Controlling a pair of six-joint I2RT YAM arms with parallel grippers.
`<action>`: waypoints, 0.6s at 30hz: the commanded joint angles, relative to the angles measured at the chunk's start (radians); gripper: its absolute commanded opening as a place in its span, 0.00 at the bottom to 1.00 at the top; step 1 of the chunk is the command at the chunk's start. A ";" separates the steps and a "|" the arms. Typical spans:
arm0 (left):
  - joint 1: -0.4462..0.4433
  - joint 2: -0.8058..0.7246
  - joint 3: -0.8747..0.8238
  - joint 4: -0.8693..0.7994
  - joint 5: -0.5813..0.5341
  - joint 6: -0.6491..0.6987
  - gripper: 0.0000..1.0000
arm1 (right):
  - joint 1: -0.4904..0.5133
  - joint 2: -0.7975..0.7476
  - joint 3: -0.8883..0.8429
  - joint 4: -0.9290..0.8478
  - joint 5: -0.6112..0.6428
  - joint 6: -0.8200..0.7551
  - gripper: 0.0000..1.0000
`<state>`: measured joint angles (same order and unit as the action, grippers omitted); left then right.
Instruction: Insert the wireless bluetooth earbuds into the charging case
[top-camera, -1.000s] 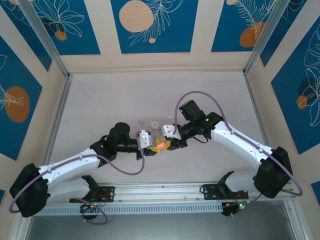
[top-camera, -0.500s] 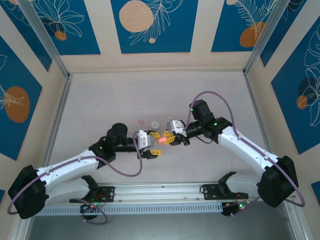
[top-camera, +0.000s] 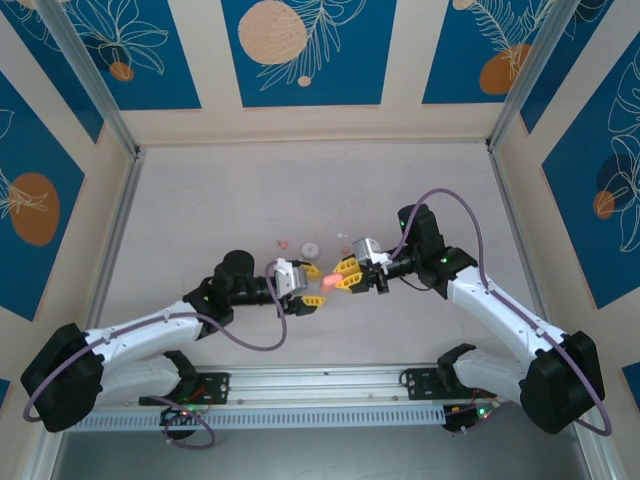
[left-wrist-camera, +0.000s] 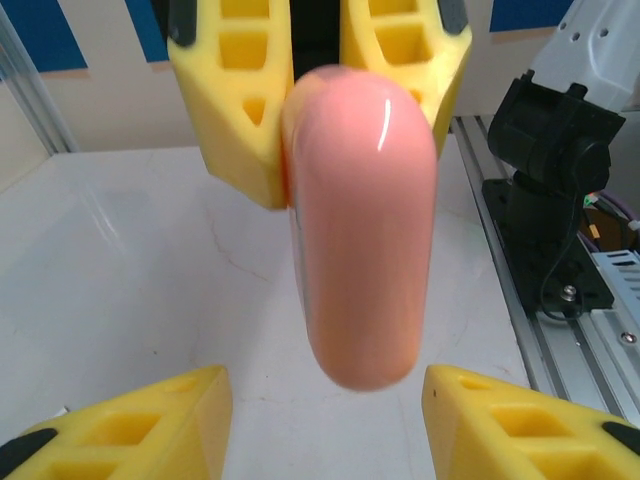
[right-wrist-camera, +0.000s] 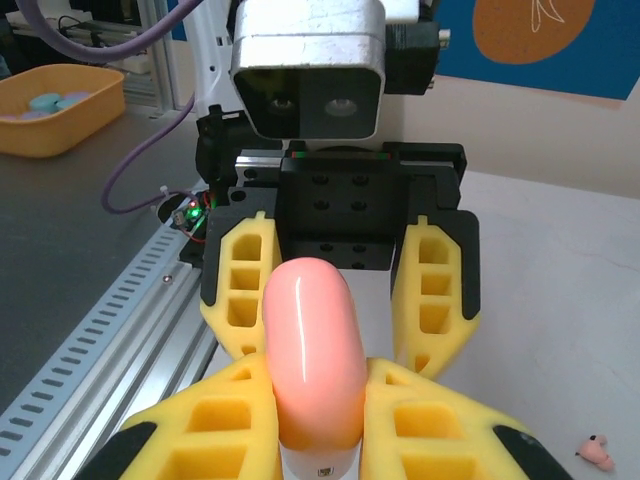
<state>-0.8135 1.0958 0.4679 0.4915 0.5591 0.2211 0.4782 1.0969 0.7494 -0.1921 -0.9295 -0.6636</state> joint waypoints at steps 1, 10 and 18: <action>0.006 0.013 -0.009 0.119 0.054 -0.055 0.50 | 0.006 -0.009 -0.028 0.074 -0.039 0.061 0.12; 0.004 0.024 -0.008 0.151 0.064 -0.071 0.38 | 0.016 -0.003 -0.049 0.158 -0.012 0.114 0.12; 0.002 -0.003 -0.008 0.122 0.044 -0.054 0.18 | 0.020 0.000 -0.053 0.149 0.003 0.115 0.12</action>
<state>-0.8135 1.1141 0.4625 0.6025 0.5968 0.1593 0.4896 1.0969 0.7082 -0.0406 -0.9180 -0.5499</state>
